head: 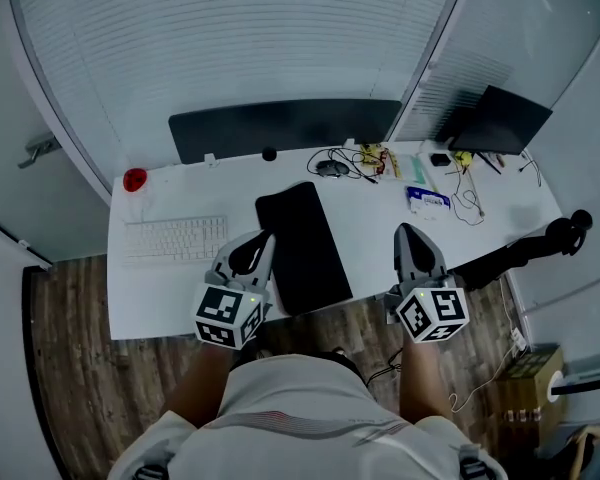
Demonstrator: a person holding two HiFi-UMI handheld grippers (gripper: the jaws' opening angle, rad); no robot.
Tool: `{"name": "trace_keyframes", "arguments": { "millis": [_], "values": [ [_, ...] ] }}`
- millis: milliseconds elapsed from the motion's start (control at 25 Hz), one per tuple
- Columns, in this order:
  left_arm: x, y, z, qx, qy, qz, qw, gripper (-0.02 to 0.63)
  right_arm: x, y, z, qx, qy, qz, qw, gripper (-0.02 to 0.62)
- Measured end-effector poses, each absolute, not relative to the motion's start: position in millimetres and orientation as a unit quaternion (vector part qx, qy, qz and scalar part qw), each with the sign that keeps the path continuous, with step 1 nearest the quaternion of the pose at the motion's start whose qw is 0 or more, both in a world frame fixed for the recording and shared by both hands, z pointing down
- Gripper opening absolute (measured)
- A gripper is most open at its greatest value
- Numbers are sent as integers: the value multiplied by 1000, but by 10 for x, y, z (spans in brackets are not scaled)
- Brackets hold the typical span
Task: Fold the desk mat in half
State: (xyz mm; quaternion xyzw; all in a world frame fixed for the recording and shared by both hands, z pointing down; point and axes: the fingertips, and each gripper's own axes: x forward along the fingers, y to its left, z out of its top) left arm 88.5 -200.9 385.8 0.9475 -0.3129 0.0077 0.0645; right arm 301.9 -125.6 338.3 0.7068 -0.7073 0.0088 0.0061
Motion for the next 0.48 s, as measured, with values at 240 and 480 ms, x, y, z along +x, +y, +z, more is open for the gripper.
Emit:
{"name": "trace_keyframes", "arguments": {
  "millis": [240, 480],
  "values": [
    [865, -1995, 3913, 944, -322, 10, 73, 15, 3013, -1279, 3419, 699, -715, 15, 8, 52],
    [847, -1961, 3943, 942, -327, 15, 73, 15, 3020, -1257, 3457, 697, -717, 17, 4, 51]
  ]
}}
